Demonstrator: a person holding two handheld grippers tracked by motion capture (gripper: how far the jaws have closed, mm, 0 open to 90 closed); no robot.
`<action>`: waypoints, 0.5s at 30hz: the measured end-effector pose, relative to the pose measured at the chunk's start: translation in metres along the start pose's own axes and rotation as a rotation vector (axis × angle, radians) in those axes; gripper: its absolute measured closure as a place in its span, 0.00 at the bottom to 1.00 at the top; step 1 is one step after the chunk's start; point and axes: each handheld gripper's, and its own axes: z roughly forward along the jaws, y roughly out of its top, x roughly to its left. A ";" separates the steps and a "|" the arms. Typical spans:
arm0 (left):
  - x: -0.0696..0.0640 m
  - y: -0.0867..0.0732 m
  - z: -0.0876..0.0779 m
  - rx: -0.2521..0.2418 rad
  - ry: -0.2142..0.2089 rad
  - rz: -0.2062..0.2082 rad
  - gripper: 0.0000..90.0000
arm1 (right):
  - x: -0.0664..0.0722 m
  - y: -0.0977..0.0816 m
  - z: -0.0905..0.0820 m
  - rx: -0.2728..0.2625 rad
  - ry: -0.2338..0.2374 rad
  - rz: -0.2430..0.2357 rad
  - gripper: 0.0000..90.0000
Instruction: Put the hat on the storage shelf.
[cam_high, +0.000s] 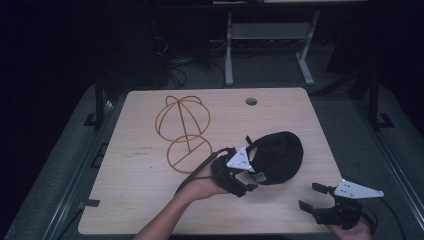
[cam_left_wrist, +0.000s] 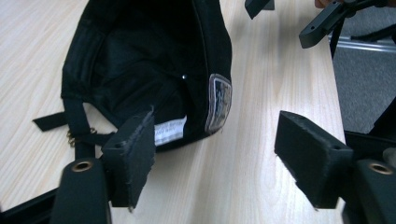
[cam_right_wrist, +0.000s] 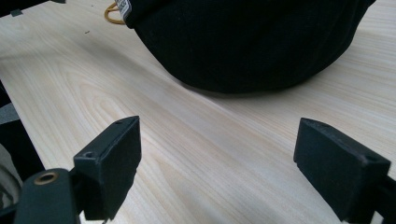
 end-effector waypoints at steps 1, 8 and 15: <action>0.000 0.000 0.000 0.000 0.000 0.000 0.36 | 0.000 0.000 0.000 0.000 0.000 0.000 0.16; 0.005 0.008 0.013 0.039 -0.035 0.010 0.46 | -0.002 -0.001 0.000 -0.002 0.003 0.006 0.16; 0.010 0.017 0.023 0.095 -0.061 0.019 0.54 | -0.002 -0.001 0.000 0.002 0.006 0.004 0.16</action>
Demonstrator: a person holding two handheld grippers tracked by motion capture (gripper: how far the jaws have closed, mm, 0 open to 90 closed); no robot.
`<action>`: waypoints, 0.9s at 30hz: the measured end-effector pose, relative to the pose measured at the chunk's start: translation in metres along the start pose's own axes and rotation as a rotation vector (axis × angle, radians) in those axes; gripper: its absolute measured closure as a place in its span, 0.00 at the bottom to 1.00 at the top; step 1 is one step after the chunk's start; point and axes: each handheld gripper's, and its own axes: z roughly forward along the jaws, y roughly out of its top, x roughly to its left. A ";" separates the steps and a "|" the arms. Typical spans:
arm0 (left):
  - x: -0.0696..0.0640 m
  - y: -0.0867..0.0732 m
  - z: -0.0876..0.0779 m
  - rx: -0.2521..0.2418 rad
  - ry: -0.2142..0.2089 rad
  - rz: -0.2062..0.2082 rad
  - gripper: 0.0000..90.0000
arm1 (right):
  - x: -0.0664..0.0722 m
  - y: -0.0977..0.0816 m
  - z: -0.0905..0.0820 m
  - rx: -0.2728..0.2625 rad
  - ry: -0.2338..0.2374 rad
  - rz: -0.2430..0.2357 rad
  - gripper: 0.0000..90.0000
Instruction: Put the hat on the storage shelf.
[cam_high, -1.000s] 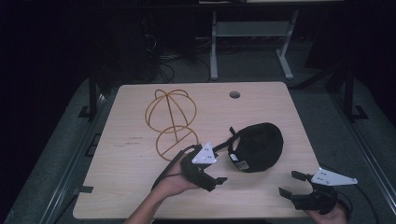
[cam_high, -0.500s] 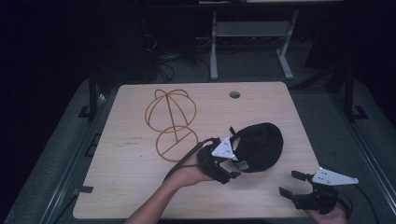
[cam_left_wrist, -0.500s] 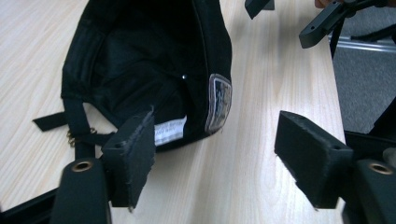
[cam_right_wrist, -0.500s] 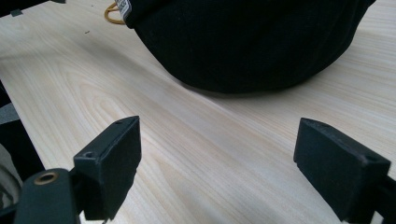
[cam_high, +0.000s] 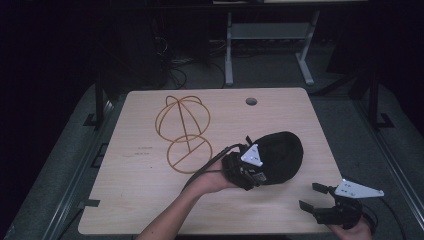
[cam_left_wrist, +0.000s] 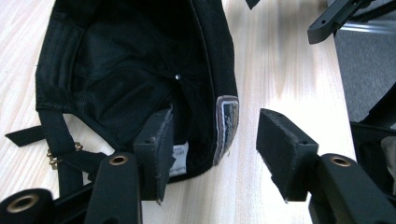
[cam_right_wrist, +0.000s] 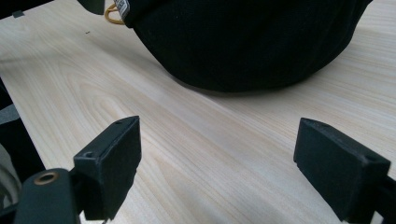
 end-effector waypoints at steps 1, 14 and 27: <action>0.000 0.001 0.001 0.013 -0.002 0.003 0.56 | 0.000 0.000 0.000 0.002 0.000 0.000 0.16; -0.002 0.006 0.009 0.042 -0.047 0.039 0.88 | -0.001 -0.001 0.003 0.014 0.006 0.004 0.16; 0.004 0.026 -0.021 -0.064 -0.105 0.004 0.91 | 0.006 0.008 0.005 -0.052 0.032 0.007 0.16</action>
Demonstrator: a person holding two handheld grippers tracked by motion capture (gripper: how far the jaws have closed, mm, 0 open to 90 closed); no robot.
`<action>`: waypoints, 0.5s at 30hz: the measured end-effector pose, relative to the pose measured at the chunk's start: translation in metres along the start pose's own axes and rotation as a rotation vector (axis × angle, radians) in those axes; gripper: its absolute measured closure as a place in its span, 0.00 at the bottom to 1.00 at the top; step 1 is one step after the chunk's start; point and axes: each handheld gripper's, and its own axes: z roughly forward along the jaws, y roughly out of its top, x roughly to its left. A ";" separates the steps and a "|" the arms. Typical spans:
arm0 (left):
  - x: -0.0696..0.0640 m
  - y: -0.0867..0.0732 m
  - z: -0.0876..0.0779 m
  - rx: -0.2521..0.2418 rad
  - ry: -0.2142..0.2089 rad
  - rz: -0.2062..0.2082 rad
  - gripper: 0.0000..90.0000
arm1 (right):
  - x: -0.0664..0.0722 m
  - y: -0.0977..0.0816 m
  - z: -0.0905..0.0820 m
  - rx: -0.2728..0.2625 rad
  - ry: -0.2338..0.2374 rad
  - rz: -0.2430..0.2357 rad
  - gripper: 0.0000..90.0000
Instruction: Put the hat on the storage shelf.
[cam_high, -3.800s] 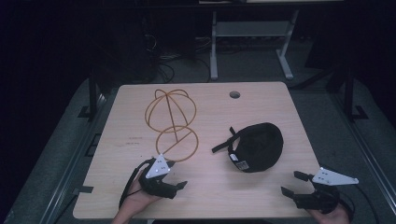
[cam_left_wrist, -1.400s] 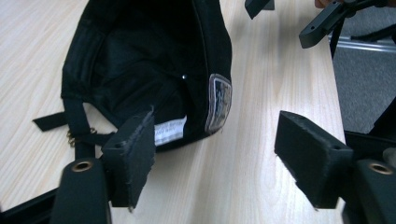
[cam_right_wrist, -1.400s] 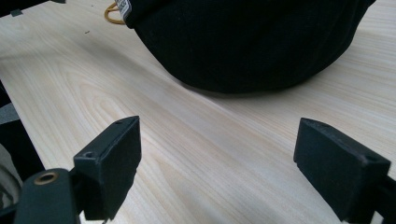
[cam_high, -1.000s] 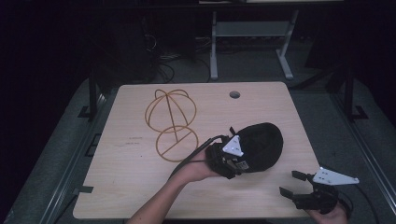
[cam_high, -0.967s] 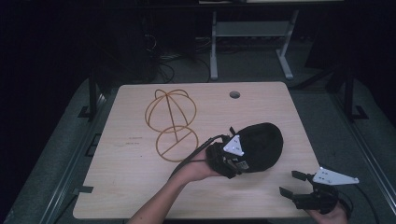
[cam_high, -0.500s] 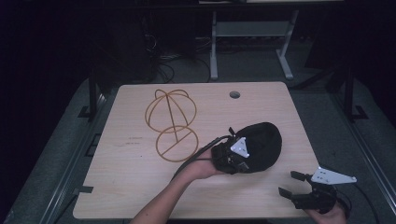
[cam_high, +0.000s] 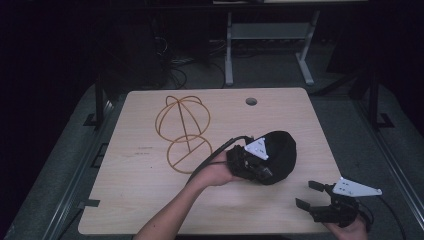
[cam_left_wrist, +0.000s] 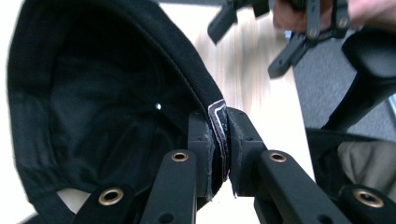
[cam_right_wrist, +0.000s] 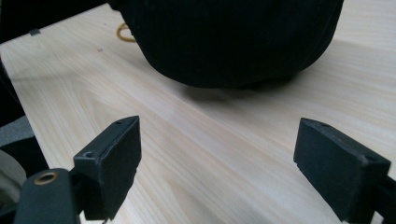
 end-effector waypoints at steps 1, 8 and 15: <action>0.001 0.002 -0.003 -0.013 0.000 -0.007 0.91 | 0.000 0.000 0.000 0.000 0.000 0.000 0.16; 0.012 0.009 -0.026 -0.097 -0.014 -0.055 0.91 | 0.007 0.014 0.006 -0.034 0.017 -0.023 0.16; 0.015 0.015 -0.040 -0.153 -0.032 -0.072 0.91 | 0.007 0.027 0.016 -0.037 0.037 -0.042 0.17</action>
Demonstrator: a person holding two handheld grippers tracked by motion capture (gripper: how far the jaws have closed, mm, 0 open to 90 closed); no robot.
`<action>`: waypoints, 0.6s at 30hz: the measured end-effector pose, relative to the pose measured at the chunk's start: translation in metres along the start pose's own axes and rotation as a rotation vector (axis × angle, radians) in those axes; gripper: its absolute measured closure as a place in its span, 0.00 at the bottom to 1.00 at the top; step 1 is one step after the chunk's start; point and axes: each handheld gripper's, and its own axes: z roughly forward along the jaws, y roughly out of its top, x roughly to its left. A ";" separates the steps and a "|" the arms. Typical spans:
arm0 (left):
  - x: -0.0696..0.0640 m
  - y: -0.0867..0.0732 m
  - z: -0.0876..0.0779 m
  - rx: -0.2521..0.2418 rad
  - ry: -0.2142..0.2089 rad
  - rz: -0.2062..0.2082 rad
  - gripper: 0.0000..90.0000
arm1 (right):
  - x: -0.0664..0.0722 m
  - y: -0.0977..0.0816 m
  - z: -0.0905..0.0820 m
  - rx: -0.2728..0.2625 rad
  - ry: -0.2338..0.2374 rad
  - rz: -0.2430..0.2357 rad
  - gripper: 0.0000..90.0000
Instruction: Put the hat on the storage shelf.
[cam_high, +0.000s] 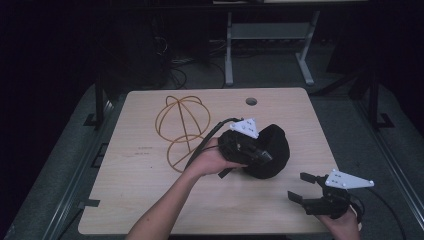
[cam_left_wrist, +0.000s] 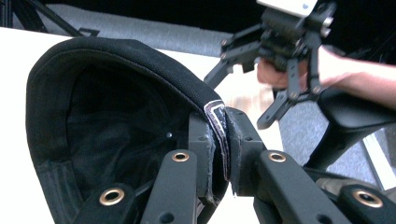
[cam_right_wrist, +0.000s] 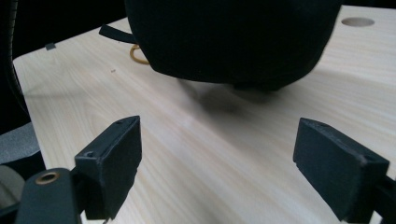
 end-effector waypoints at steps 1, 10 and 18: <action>-0.001 0.004 -0.001 -0.001 -0.003 0.006 0.91 | 0.000 0.004 0.002 -0.007 -0.001 -0.004 0.17; -0.011 0.011 0.007 0.015 -0.061 0.044 0.91 | -0.008 0.023 0.004 -0.082 -0.044 -0.045 0.21; -0.033 0.022 0.030 0.070 -0.114 0.133 0.91 | -0.011 0.017 0.003 -0.060 -0.049 -0.052 0.26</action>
